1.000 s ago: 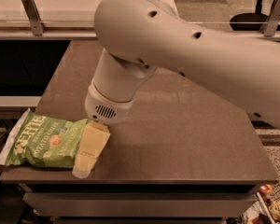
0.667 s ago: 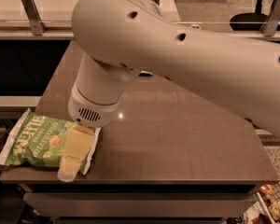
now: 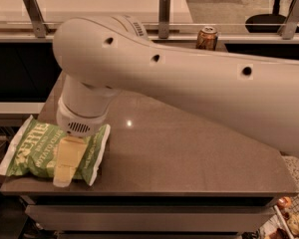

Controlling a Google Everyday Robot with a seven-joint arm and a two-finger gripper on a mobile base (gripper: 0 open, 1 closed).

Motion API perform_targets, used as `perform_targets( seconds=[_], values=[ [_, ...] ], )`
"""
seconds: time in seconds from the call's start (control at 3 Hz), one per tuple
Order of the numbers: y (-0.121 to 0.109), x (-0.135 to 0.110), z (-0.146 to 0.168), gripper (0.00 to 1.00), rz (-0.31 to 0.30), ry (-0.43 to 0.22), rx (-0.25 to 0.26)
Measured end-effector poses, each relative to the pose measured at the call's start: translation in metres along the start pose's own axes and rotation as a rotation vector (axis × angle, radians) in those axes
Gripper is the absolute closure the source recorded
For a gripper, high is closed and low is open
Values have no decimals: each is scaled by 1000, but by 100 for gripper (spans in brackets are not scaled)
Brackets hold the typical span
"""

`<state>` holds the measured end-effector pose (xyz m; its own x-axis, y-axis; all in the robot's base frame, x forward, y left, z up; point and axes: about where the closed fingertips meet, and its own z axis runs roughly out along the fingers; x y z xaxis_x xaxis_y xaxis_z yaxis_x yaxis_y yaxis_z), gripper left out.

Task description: Pick green jalapeno chip bag

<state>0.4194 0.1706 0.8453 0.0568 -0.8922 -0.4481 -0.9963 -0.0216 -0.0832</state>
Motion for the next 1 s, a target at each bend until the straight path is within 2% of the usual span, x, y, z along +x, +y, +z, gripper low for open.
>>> perform_targets(
  seconds=[0.33, 1.0],
  values=[
    [-10, 18, 25, 0, -3, -25, 4],
    [-9, 14, 21, 41, -9, -26, 15]
  ],
)
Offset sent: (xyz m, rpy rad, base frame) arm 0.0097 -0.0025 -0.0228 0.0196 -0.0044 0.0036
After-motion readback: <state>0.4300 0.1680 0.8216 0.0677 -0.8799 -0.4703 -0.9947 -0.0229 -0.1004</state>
